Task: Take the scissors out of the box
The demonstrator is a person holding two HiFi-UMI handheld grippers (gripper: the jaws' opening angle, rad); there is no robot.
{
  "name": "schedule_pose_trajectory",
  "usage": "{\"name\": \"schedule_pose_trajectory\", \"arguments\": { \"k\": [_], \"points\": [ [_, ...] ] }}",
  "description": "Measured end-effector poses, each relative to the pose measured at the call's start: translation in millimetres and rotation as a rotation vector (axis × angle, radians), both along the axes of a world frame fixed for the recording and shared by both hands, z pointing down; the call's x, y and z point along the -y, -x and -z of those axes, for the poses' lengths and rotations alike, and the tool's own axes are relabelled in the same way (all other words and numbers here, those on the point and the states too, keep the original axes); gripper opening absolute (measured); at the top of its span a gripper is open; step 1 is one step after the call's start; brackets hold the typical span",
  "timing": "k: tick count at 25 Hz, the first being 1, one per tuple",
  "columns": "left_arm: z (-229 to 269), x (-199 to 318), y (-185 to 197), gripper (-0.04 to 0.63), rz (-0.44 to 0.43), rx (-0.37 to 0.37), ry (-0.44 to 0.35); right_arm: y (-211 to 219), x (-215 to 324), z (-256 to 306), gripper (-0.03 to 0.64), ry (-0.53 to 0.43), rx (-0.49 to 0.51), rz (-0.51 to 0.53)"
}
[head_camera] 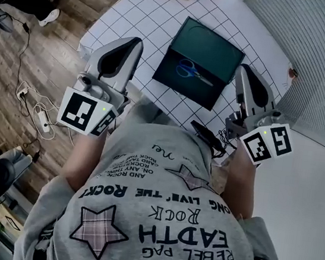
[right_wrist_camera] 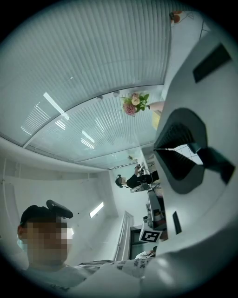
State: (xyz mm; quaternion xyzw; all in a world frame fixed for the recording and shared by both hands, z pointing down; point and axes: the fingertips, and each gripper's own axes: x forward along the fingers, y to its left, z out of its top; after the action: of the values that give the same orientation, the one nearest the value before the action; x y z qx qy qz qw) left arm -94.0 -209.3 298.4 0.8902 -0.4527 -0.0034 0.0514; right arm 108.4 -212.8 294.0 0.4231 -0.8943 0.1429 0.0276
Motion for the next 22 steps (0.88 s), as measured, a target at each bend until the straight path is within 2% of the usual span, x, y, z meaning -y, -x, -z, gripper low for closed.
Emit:
{"name": "schedule_pose_trajectory", "arguments": {
  "k": [6, 17, 22],
  "points": [
    [-10.1, -3.7, -1.4, 0.005, 0.019, -0.004, 0.018, 9.7, -0.7, -26.9, 0.017, 0.047, -0.036, 0.069],
    [-24.9, -0.5, 0.2, 0.005, 0.031, -0.006, 0.04, 48.3, -3.2, -97.3, 0.017, 0.158, -0.274, 0.279],
    [-38.7, 3.3, 2.8, 0.005, 0.035, -0.001, 0.066, 61.8, -2.7, -130.0, 0.017, 0.206, -0.348, 0.345]
  ]
}}
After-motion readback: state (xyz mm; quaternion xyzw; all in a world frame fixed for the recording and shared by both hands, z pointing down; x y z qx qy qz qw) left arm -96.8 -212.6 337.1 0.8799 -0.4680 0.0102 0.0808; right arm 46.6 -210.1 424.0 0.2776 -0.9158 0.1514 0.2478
